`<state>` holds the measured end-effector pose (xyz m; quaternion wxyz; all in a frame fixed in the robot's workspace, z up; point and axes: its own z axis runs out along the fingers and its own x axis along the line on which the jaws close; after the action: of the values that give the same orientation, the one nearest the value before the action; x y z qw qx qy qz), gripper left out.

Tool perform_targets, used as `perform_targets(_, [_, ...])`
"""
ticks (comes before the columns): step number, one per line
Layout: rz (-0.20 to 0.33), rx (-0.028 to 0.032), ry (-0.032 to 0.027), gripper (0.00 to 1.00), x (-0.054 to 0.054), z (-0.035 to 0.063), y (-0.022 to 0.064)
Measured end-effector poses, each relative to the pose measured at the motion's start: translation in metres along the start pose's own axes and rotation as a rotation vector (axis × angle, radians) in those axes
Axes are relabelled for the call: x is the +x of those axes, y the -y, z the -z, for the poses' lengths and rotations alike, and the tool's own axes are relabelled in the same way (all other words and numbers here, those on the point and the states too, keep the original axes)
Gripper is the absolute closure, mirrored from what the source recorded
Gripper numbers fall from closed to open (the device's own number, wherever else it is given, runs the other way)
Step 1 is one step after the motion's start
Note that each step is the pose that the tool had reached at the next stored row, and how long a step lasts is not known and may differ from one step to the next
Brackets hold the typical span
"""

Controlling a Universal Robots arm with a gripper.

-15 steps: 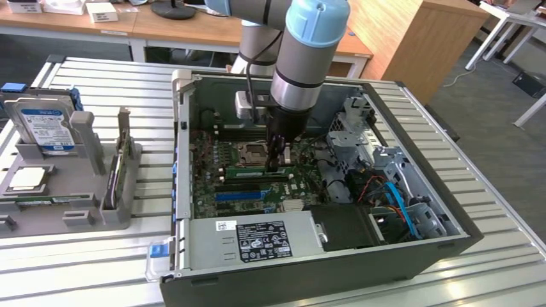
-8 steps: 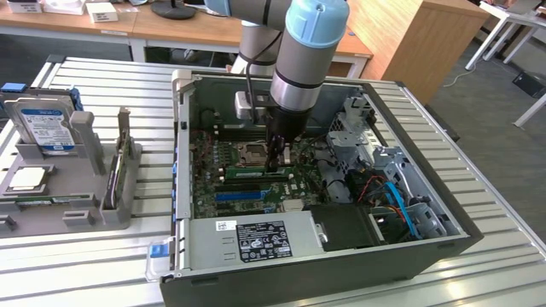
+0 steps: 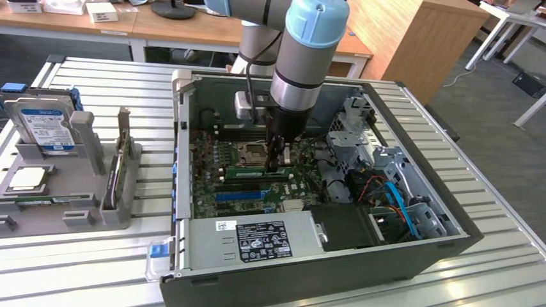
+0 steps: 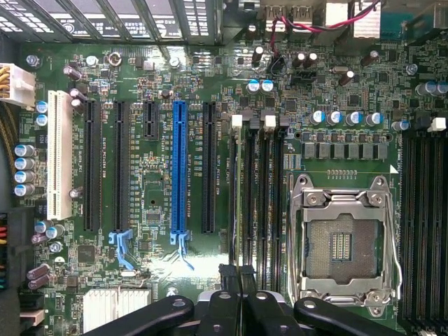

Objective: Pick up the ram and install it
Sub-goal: 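Insert the ram into the slot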

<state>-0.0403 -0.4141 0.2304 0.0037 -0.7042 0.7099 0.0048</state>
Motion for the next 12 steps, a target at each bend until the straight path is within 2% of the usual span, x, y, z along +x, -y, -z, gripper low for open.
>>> perform_targets(12, [0.012,-0.0001,0.0,0.88,0.0,-0.0002,0.0])
